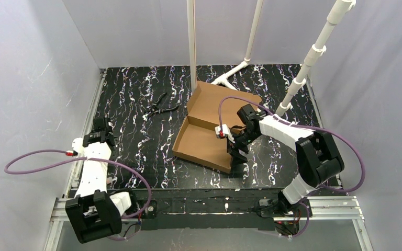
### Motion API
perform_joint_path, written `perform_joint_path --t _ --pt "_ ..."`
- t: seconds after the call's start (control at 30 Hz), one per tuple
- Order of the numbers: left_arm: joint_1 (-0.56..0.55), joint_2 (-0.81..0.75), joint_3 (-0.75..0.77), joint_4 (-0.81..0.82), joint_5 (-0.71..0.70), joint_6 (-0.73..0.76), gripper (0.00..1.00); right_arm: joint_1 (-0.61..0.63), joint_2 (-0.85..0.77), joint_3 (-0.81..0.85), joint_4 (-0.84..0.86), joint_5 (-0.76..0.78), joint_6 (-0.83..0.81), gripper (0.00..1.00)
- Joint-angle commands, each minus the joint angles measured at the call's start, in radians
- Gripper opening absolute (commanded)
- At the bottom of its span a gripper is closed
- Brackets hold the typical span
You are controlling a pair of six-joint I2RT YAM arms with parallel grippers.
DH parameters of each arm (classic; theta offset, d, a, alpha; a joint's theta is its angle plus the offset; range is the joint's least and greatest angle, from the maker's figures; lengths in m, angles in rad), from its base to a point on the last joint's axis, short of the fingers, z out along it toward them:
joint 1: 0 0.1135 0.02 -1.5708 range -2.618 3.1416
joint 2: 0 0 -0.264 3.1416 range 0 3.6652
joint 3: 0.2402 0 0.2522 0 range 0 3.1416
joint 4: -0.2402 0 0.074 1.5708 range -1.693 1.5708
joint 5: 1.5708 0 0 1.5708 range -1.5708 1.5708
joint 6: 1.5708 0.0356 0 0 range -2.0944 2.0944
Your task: Fold the paper box
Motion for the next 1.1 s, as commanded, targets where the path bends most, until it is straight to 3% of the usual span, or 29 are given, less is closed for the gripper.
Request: perform_joint_path --t 0.0,0.1,0.23,0.4,0.53,0.83,1.07 --pt "0.041 0.020 0.068 -0.013 -0.078 -0.096 0.94 0.001 0.056 -0.011 0.008 0.061 -0.016 0.81" --pt "0.051 0.070 0.110 -0.017 -0.181 -0.157 0.89 0.001 0.073 -0.008 0.005 0.066 -0.018 0.81" --pt "0.110 0.138 0.112 0.121 -0.128 -0.216 0.77 0.001 0.083 -0.009 0.003 0.074 -0.017 0.81" --pt "0.140 0.336 0.302 0.027 -0.079 -0.283 0.83 0.001 0.092 -0.011 0.003 0.083 -0.016 0.81" --pt "0.184 0.409 0.316 0.071 0.003 -0.301 0.83 0.001 0.093 -0.012 0.000 0.081 -0.021 0.81" --pt "0.232 0.529 0.372 0.088 0.048 -0.264 0.84 0.001 0.095 -0.008 -0.010 0.072 -0.029 0.81" --pt "0.300 0.629 0.435 0.107 0.090 -0.234 0.77 0.001 0.097 -0.008 -0.012 0.067 -0.031 0.81"
